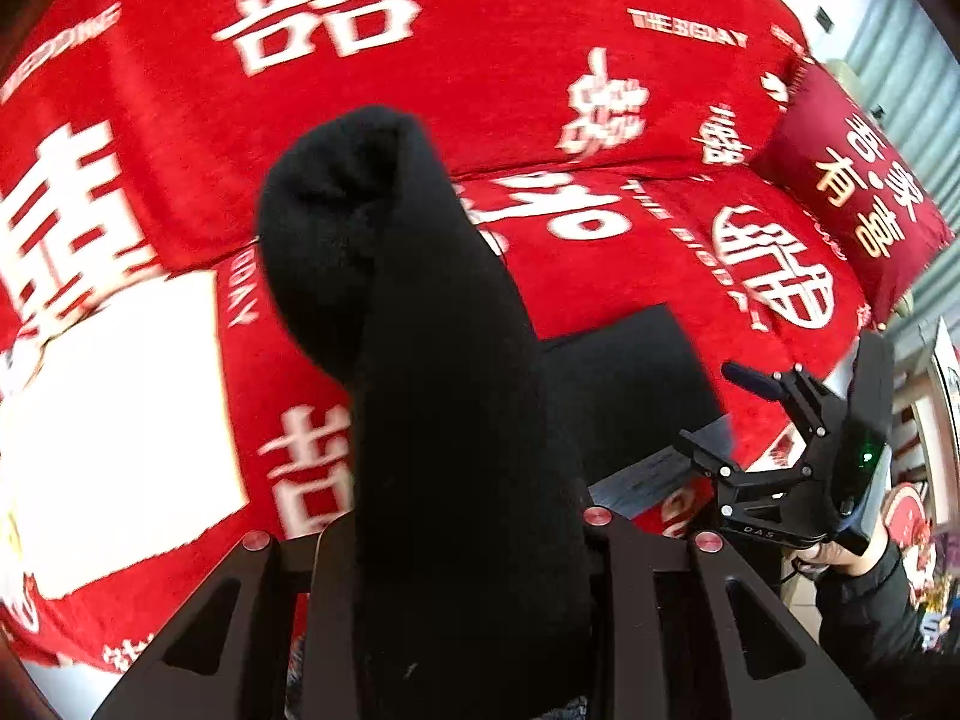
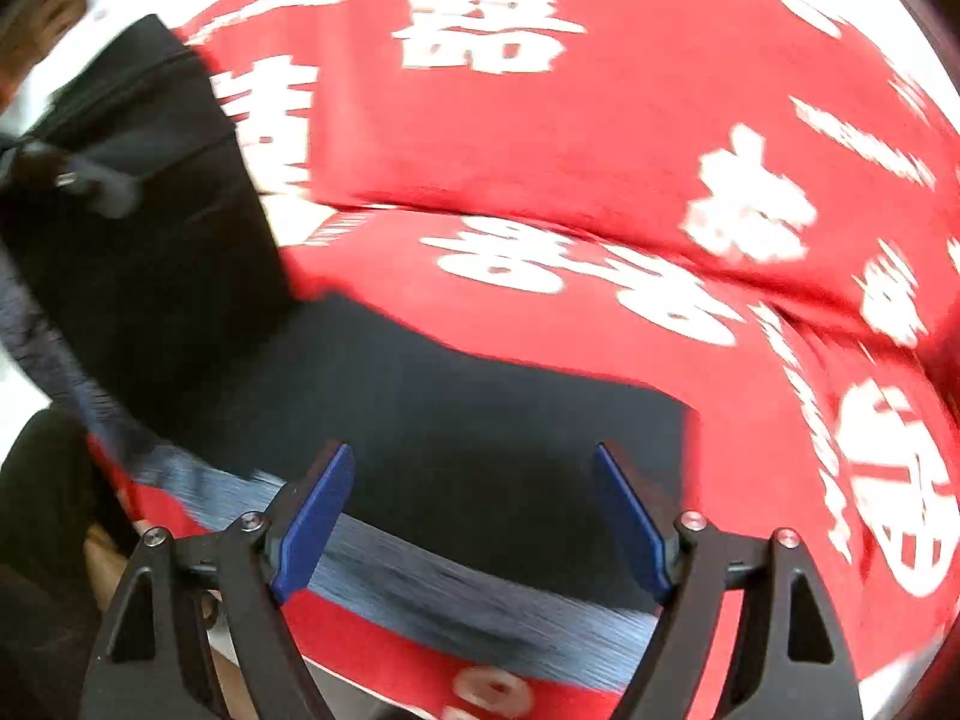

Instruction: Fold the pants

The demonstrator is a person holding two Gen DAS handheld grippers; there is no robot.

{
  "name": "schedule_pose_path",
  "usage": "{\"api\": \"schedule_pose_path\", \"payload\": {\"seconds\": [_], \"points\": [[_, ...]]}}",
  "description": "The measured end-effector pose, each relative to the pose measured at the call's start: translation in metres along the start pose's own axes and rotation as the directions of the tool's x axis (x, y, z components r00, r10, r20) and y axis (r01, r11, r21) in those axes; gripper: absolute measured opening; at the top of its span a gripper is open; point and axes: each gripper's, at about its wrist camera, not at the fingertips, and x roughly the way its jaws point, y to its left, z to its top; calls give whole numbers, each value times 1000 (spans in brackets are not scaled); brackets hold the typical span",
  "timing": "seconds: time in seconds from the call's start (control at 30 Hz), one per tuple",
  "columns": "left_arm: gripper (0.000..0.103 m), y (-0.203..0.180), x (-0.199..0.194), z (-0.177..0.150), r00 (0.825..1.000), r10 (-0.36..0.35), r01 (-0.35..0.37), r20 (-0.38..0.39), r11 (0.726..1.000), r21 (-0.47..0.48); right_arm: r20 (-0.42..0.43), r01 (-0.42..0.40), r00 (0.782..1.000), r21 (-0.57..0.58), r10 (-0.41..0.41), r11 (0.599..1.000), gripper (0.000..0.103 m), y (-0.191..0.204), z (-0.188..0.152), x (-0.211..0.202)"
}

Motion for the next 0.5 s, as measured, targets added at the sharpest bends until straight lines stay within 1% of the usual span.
{"api": "schedule_pose_path", "payload": {"seconds": [0.07, 0.13, 0.2, 0.3, 0.33, 0.43, 0.5], "points": [[30, -25, 8, 15, 1000, -7, 7, -13, 1000, 27, -13, 21, 1000, 44, -20, 999, 84, -20, -1, -2], [30, -55, 22, 27, 999, -12, 14, -31, 997, 77, -20, 39, 999, 75, -37, 996, 84, -37, -9, -3], [30, -77, 35, 35, 998, -15, 21, -54, 994, 109, -22, 52, 998, 92, -50, 994, 84, -41, -27, -15], [30, -116, 66, 42, 995, -13, 27, -100, 989, 145, -48, 72, 997, 127, -67, 989, 84, -53, -43, -17], [30, -130, 81, 44, 993, -2, 21, -118, 986, 163, -58, 77, 996, 138, -69, 987, 84, -57, -48, -16], [30, -150, 116, 44, 986, 35, -3, -164, 982, 191, -68, 89, 995, 150, -80, 985, 84, -64, -59, -16], [30, -153, 139, 41, 979, 62, -25, -193, 983, 184, -72, 95, 994, 159, -84, 983, 84, -68, -65, -18]]}}
